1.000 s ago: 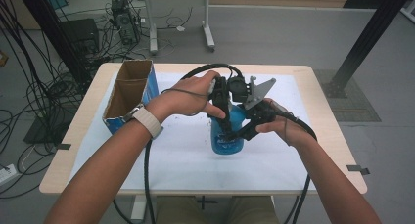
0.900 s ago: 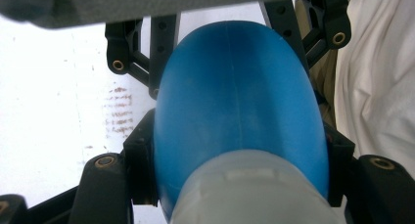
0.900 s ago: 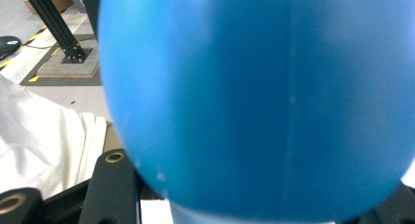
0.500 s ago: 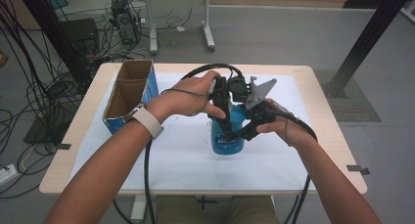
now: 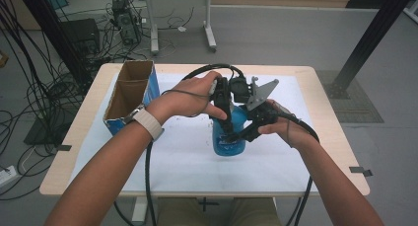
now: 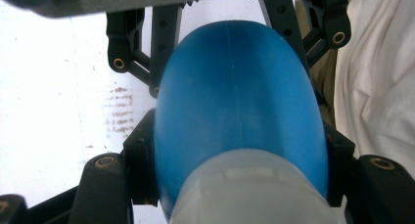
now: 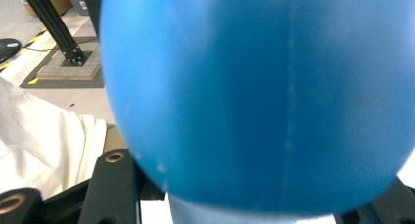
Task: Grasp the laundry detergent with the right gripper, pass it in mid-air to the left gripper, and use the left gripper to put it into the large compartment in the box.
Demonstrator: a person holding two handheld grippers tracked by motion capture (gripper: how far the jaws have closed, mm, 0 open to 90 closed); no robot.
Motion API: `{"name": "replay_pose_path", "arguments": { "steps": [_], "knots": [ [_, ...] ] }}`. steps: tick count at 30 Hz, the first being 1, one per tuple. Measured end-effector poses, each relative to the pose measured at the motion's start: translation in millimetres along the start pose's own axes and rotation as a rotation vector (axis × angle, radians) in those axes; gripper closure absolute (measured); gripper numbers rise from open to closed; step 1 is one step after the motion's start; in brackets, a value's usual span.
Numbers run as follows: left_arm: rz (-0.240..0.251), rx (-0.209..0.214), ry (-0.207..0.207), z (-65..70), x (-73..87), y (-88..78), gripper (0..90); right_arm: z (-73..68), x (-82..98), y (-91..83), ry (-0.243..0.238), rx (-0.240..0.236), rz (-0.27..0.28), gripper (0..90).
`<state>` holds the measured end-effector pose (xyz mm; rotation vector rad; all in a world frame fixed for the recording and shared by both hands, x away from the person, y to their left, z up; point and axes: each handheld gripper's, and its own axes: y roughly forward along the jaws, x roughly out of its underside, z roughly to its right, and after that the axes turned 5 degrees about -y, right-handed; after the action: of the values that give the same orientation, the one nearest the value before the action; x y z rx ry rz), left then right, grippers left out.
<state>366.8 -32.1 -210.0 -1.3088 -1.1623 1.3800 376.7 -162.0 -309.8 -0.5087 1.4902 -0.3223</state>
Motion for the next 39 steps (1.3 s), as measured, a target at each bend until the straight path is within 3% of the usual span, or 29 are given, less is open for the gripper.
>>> {"name": "replay_pose_path", "arguments": {
  "steps": [39],
  "knots": [
    [0.005,0.001,-0.014,-0.2,4.0,2.4,37.3,1.1,1.5,3.7,-0.008,-0.002,0.001,42.8]
  ]
}}
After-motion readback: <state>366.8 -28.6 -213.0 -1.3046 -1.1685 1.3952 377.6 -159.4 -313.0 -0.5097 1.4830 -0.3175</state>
